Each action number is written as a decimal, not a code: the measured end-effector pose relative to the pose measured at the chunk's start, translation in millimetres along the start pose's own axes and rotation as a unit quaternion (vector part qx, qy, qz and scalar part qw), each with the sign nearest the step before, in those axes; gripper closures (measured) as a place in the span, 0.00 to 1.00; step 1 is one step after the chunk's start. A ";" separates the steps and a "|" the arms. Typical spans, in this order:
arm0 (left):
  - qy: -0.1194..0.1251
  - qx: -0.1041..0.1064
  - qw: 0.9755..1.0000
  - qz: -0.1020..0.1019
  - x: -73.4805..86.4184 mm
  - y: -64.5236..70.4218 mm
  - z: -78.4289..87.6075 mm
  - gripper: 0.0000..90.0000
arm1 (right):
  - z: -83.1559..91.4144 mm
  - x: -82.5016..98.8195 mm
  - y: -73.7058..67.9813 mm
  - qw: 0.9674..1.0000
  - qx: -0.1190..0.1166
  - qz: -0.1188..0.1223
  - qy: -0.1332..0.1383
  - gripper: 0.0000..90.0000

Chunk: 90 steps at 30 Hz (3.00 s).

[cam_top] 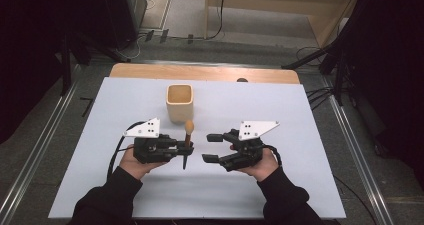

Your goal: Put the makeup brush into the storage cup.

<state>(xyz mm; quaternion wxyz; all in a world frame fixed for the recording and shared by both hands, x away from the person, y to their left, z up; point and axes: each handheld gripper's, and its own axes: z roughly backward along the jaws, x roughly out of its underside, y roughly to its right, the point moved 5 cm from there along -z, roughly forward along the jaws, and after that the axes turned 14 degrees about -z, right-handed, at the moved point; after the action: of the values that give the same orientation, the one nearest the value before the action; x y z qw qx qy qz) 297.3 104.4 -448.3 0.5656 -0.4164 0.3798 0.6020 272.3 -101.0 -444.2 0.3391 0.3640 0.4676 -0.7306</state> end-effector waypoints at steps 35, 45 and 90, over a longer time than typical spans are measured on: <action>0.004 -0.088 0.996 -0.005 -48.2 -64.0 49.2 0.88 | 29.5 32.7 12.1 0.998 0.055 0.007 0.023 0.25; 0.003 -0.108 0.994 0.001 -59.9 -84.4 46.9 0.88 | 27.2 33.4 15.5 0.998 0.062 0.003 0.019 0.25; -0.002 -0.202 0.979 -0.009 -78.6 -167.4 18.3 0.88 | 19.4 31.1 13.3 0.997 0.071 0.015 0.017 0.25</action>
<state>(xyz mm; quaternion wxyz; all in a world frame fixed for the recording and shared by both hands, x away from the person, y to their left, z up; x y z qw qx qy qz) 464.0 104.7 -366.2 0.4761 -0.5240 0.2457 0.6621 263.5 -128.2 -470.6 0.3159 0.4066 0.4148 -0.7502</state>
